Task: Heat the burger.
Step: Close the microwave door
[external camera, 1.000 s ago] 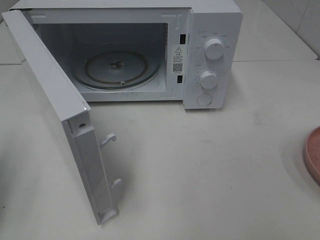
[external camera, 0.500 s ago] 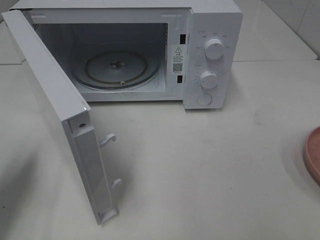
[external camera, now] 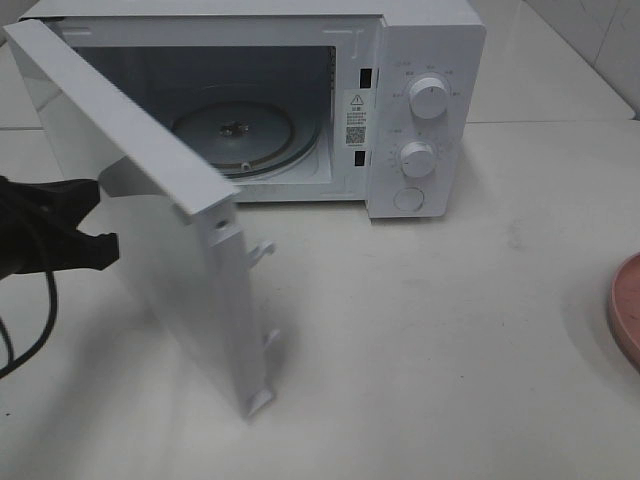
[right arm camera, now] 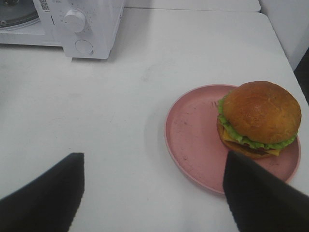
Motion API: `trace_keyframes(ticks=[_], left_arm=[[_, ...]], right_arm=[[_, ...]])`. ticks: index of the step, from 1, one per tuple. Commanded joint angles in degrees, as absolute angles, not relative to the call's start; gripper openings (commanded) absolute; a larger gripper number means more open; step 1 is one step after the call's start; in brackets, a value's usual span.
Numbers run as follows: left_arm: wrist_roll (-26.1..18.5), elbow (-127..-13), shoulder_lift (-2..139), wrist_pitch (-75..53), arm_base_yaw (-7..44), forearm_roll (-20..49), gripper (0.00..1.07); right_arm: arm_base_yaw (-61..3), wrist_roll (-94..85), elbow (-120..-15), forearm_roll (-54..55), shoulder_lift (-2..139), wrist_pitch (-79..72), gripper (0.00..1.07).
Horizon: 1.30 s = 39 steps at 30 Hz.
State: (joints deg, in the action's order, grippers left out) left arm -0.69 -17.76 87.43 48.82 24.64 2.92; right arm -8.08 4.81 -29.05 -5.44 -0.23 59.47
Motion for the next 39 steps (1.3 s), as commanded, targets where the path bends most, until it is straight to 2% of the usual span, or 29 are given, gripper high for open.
trace_keyframes(ticks=[1,5,8,10,11,13,15,26,30,39], left_arm=[[-1.03,-21.83,90.24,50.31,29.56,6.19,0.0],[-1.26,-26.81,94.02,50.02,33.4,10.03,0.0],[-1.78,-27.96,94.82,49.85,34.03,11.17,0.0],[-5.27,-32.26,97.69,49.73,36.78,15.87,0.0],[-5.27,-32.26,97.69,49.73,36.78,15.87,0.0],[-8.31,-35.01,99.87,49.56,38.67,19.37,0.0],[-8.77,-36.73,101.18,49.39,39.71,21.89,0.0],[-9.63,-46.24,106.86,46.07,41.37,27.04,0.0],[-12.95,-51.11,108.75,44.46,41.37,31.34,0.0],[-16.44,-58.79,111.78,40.85,41.37,35.35,0.0]], right_arm=[[-7.79,4.76,-28.93,-5.39,-1.78,59.19,0.76],[-7.79,4.76,-28.93,-5.39,-1.78,59.19,0.76],[-7.79,4.76,-28.93,-5.39,-1.78,59.19,0.76],[-7.79,4.76,-28.93,-5.39,-1.78,59.19,0.76],[-7.79,4.76,-28.93,-5.39,-1.78,59.19,0.76],[-7.79,4.76,-28.93,-5.39,-1.78,59.19,0.76],[-7.85,4.76,-28.93,-5.39,-1.78,59.19,0.76],[-7.85,4.76,-28.93,-5.39,-1.78,59.19,0.76],[-7.85,4.76,-28.93,-5.39,-1.78,59.19,0.76],[-7.85,4.7,-28.93,-5.39,-1.78,59.19,0.76]])
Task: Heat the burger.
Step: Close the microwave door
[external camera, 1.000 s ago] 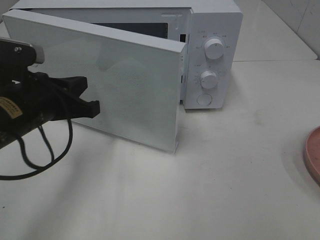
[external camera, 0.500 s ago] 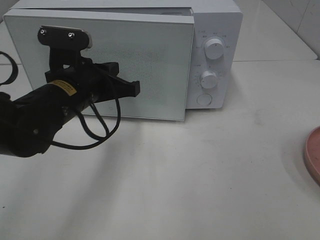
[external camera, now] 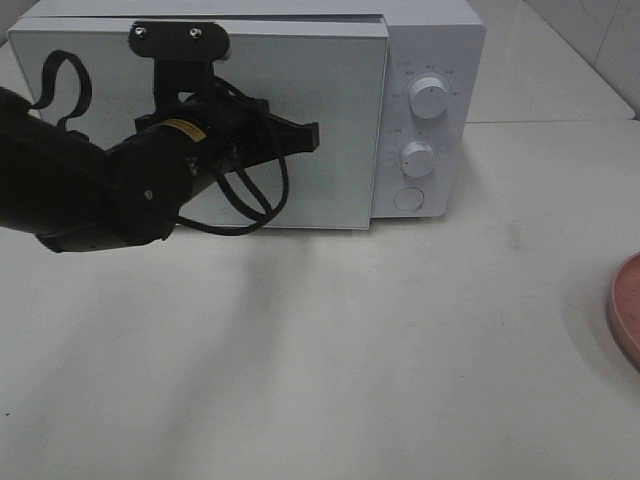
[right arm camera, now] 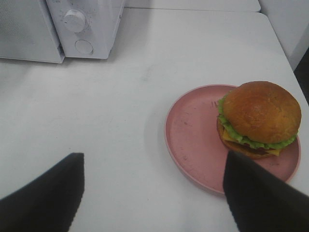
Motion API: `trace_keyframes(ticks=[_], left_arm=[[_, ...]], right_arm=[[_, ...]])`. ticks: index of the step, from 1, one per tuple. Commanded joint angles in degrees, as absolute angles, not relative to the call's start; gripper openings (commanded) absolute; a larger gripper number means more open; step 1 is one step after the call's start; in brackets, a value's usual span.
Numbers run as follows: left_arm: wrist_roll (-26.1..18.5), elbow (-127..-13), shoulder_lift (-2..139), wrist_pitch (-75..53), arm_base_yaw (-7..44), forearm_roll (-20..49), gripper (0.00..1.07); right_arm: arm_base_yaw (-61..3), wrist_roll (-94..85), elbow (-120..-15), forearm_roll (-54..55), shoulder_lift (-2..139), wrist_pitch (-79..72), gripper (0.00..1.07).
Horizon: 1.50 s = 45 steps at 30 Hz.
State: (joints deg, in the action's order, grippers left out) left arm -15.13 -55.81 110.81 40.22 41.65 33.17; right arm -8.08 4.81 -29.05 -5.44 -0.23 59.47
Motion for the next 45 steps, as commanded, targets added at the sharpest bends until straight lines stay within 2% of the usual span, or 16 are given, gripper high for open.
trace_keyframes(ticks=[1,12,21,25,30,38,40,41,42,43,44,45], left_arm=[[-16.96,-59.7,112.24,40.16,41.37,35.87,0.0],[-23.2,-67.32,115.74,35.98,41.2,39.65,0.0],[-23.55,-69.1,117.34,35.87,39.99,41.02,0.0],[-25.15,-67.15,114.31,29.85,40.79,41.02,0.0],[-25.1,-63.71,111.27,26.93,42.4,40.97,0.0],[-25.1,-59.36,104.62,7.05,42.97,40.97,0.0],[-25.1,-59.36,102.85,-2.98,42.51,39.94,0.19],[-25.1,-59.36,102.85,-2.98,42.51,39.94,0.19],[-24.87,-59.3,101.99,-8.25,42.17,39.02,0.51],[-23.38,-59.3,101.18,-12.89,41.83,39.02,0.89],[-23.38,-59.3,101.18,-12.89,41.83,39.02,0.89],[-23.09,-59.3,100.67,-15.07,41.65,38.9,1.02]], right_arm=[[-7.85,4.7,-28.93,-5.39,-1.78,59.19,0.76],[-7.85,4.64,-28.93,-5.39,-1.78,59.19,0.76],[-8.02,4.76,-28.93,-5.39,-1.78,59.19,0.76],[-8.02,4.76,-28.93,-5.39,-1.78,59.19,0.76],[-8.02,4.76,-28.93,-5.39,-1.78,59.19,0.76],[-8.02,4.76,-28.93,-5.39,-1.78,59.19,0.76],[-8.02,4.76,-28.93,-5.39,-1.78,59.19,0.76],[-8.02,4.76,-28.93,-5.39,-1.78,59.19,0.76],[-8.02,4.76,-28.93,-5.39,-1.78,59.19,0.76],[-8.02,4.76,-28.93,-5.39,-1.78,59.19,0.76],[-8.02,4.76,-28.93,-5.39,-1.78,59.19,0.76],[-8.02,4.76,-28.93,-5.39,-1.78,59.19,0.76]])
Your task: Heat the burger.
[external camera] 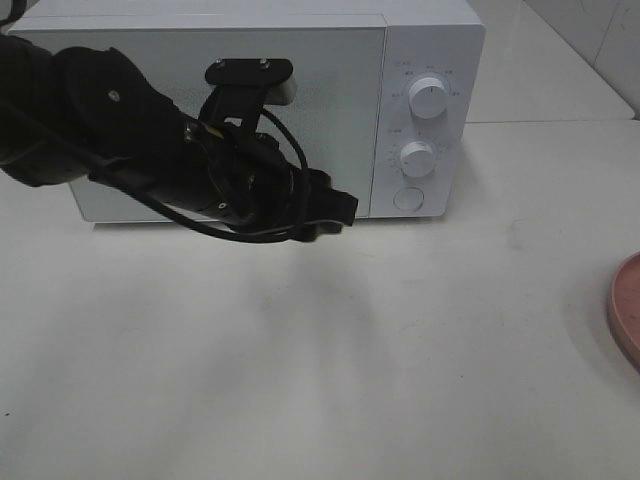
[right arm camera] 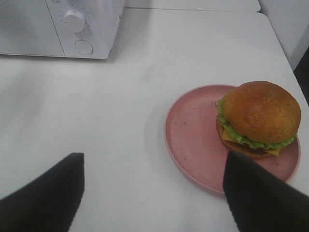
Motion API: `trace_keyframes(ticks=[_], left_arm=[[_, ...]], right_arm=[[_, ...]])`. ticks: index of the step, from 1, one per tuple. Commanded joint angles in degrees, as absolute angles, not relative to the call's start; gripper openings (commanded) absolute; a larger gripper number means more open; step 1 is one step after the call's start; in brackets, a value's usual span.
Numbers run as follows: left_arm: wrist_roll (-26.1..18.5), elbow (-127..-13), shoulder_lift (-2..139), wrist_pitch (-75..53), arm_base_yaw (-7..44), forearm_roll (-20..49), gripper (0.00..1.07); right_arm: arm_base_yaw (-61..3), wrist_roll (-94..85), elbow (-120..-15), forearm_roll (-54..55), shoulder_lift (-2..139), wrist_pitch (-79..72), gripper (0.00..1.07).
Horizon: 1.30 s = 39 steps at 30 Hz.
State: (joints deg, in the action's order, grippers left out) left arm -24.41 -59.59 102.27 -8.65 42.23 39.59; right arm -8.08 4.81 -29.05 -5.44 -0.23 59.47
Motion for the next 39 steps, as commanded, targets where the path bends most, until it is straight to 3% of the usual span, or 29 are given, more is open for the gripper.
trace_keyframes(ticks=[1,4,6,9,11,17,22,33,39], left_arm=[[-23.09,-59.3,99.75,-18.28,40.91,37.36,0.99],[-23.09,-59.3,99.41,-20.05,40.74,36.5,0.98],[-22.8,-59.3,97.0,-31.05,38.79,30.6,0.98],[-22.17,-59.3,96.43,-33.29,38.22,29.91,0.98],[-18.28,-59.3,93.45,-42.0,34.15,27.67,0.98],[-15.7,-59.3,90.53,-47.96,28.88,25.55,0.98],[-11.4,-59.3,83.88,-56.55,18.68,20.0,0.98],[-1.66,-57.18,69.04,-64.52,7.28,7.16,0.98],[-1.66,-50.31,57.58,-64.29,5.96,6.47,0.98]], right_arm=[[-8.02,4.76,-28.93,-5.39,-1.78,59.19,0.76],[-8.02,4.76,-28.93,-5.39,-1.78,59.19,0.76],[-8.02,4.76,-28.93,-5.39,-1.78,59.19,0.76],[-8.02,4.76,-28.93,-5.39,-1.78,59.19,0.76],[-8.02,4.76,-28.93,-5.39,-1.78,59.19,0.76],[-8.02,4.76,-28.93,-5.39,-1.78,59.19,0.76],[-8.02,4.76,-28.93,-5.39,-1.78,59.19,0.76],[-8.02,4.76,-28.93,-5.39,-1.78,59.19,0.76],[-8.02,4.76,-28.93,-5.39,-1.78,59.19,0.76]])
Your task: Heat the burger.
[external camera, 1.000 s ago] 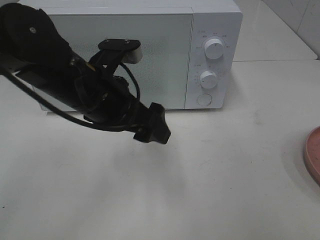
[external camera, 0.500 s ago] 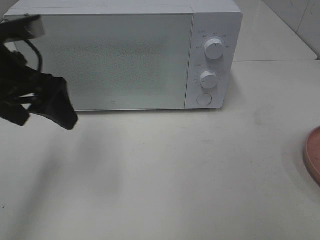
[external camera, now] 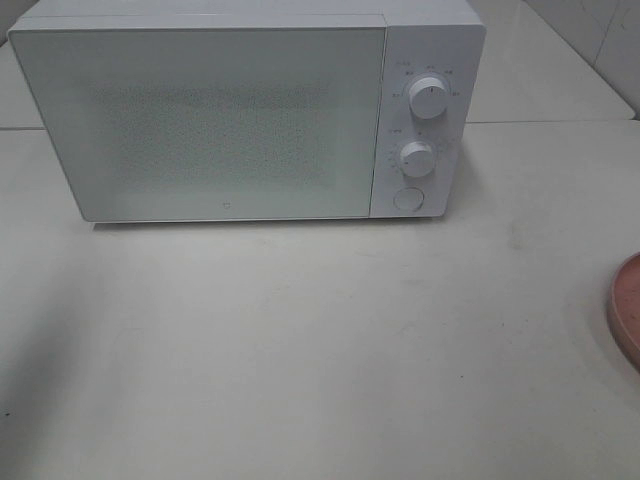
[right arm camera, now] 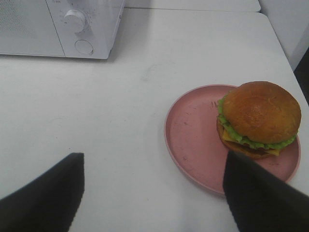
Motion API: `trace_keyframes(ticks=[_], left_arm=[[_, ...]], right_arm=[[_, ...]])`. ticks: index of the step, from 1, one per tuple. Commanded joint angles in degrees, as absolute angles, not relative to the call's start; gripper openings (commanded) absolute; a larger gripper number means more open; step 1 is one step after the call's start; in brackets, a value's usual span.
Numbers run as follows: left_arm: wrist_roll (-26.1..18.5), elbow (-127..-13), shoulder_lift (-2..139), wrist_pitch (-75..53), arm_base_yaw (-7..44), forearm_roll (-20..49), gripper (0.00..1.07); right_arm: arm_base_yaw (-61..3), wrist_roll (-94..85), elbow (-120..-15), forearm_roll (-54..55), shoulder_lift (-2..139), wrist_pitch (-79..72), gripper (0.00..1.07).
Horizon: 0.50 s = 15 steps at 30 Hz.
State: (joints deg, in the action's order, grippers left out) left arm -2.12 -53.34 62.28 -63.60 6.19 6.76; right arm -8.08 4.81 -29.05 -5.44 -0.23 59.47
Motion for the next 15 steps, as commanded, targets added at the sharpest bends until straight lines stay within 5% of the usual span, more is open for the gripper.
trace_keyframes(ticks=[1,15], left_arm=[[-1.66,-50.31,57.58,-64.29,5.96,6.47,0.98],[-2.12,-29.39,28.65,-60.56,5.9,4.58,0.98]], right_arm=[[-8.02,4.76,-28.93,-5.39,-1.78,59.19,0.76],[-8.02,4.76,-28.93,-5.39,-1.78,59.19,0.76]])
